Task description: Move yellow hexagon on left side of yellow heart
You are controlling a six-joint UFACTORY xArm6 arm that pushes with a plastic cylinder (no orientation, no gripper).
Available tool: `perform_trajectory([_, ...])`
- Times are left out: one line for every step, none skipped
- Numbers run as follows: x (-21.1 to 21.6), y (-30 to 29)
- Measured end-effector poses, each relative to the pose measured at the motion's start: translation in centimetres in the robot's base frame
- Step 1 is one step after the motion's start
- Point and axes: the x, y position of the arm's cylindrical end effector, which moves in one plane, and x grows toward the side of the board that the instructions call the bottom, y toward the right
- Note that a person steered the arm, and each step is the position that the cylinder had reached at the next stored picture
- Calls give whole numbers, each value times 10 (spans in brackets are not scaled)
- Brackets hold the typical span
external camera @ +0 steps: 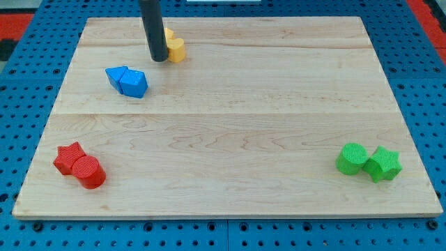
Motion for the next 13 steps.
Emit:
perform_trajectory([8, 15])
perform_trajectory([-29, 17])
perform_trajectory([-29, 27])
perform_trajectory([-29, 42])
perform_trajectory([-21, 10])
perform_trajectory([-30, -71])
perform_trajectory([-46, -75])
perform_trajectory([-52, -52])
perform_trajectory([-38, 3])
perform_trajectory([-35, 12])
perform_trajectory([-38, 16])
perform_trajectory([-23, 75])
perform_trajectory([-25, 66])
